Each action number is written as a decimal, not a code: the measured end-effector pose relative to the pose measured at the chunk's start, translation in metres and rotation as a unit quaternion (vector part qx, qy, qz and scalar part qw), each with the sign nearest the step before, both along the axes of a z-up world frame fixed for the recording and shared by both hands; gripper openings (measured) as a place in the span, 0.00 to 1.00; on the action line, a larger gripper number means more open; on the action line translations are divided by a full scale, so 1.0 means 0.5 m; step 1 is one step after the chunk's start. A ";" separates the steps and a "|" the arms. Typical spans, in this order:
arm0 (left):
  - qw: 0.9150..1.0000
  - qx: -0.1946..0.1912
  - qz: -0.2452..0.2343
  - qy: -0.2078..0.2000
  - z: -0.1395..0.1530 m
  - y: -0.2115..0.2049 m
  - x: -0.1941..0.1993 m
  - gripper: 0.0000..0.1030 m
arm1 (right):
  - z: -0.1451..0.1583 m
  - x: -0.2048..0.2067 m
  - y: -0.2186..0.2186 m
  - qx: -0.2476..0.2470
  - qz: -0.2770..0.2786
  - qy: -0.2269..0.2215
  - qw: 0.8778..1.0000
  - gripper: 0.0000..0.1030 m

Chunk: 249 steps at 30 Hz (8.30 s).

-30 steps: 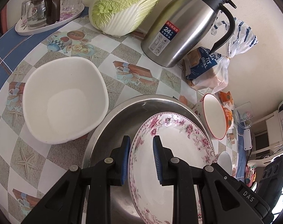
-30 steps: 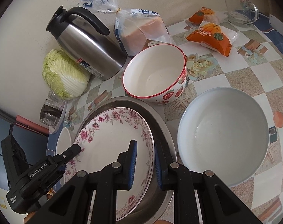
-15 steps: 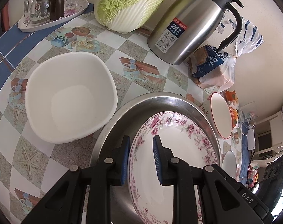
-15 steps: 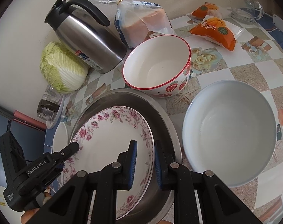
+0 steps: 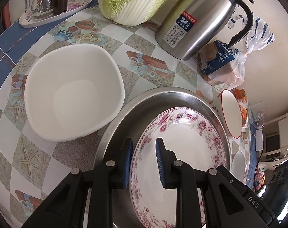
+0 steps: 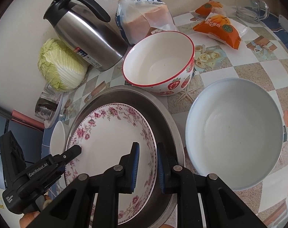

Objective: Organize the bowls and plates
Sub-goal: 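Carry the pink-rose plate with both grippers over the steel basin and lower it inside, then open both grippers to release the plate rim inside the basin, then move both grippers to the rim of the red-rimmed white bowl, then close both grippers on the red-rimmed bowl rim, then lift the red-rimmed bowl with both grippers and carry it over the basin, then lower the red-rimmed bowl with both grippers onto the pink-rose plate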

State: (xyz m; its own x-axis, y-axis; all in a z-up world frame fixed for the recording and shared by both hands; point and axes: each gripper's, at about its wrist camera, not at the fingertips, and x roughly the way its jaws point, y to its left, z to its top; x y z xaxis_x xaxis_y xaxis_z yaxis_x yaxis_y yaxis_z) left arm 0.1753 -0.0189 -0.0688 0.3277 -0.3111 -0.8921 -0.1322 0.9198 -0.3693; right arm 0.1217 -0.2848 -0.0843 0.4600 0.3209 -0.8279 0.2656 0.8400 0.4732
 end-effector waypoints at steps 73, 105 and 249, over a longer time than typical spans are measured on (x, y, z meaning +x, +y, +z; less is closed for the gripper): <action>0.988 0.140 -0.033 -0.054 0.092 -0.042 -0.018 0.88 | 0.098 -0.026 0.001 -0.157 0.017 -0.030 0.987 0.96; 0.986 0.124 -0.041 -0.105 0.127 -0.066 0.035 0.89 | 0.103 -0.023 -0.041 -0.117 -0.008 -0.085 0.989 1.00; 0.992 0.033 -0.088 -0.089 0.116 -0.069 -0.063 0.16 | 0.109 -0.011 0.136 -0.107 0.041 -0.036 0.993 0.11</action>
State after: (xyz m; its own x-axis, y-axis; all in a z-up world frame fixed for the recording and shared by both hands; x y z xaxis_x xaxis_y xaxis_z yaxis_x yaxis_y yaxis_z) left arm 0.1440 -0.0533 -0.0107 0.4273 -0.3203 -0.8455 0.0944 0.9458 -0.3107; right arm 0.1164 -0.2169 -0.0296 0.5007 0.1806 -0.8466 0.1639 0.9405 0.2975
